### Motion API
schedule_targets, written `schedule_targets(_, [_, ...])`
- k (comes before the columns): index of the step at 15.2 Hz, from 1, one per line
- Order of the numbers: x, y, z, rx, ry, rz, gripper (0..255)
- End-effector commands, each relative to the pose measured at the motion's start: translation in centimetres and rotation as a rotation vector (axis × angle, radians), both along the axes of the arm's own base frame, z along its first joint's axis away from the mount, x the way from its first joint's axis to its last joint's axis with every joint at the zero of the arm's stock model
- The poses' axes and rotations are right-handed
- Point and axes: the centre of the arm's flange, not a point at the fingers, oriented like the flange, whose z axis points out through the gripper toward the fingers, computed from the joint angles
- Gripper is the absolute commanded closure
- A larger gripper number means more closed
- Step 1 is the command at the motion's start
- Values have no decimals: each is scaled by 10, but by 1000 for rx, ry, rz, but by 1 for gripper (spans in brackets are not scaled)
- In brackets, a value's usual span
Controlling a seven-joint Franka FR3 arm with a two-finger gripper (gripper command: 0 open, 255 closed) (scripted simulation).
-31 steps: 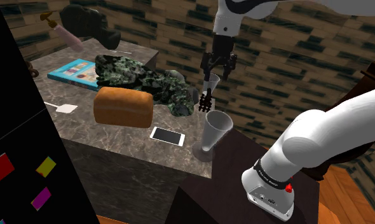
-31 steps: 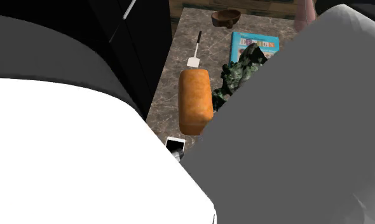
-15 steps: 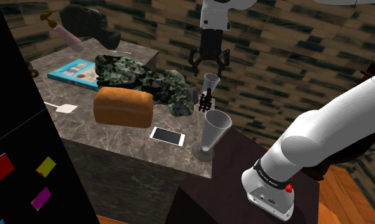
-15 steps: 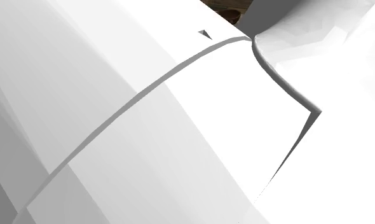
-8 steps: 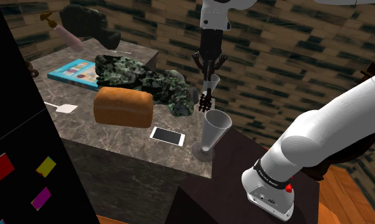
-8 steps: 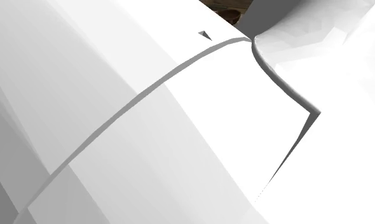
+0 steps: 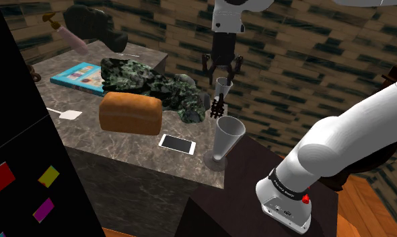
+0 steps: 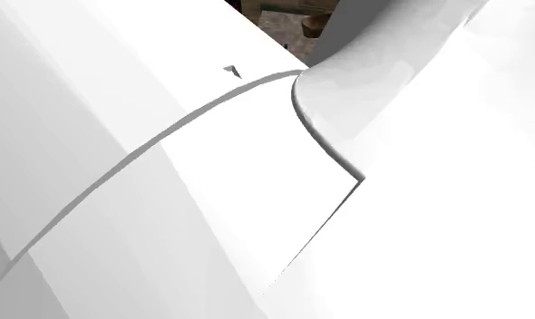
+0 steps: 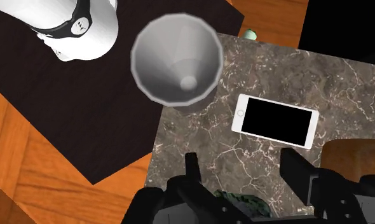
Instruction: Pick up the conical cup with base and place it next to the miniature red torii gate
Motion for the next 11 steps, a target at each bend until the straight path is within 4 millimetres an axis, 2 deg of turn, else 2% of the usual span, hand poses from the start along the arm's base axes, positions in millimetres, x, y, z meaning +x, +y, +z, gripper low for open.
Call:
schedule_targets(1, [-13,15,-12,-31,-16,-8,0])
schedule_targets(10, [-88,100,-90,-210,-112,-55,0])
schedule_targets(11, [-90,102,-93,-214,-115,-56,0])
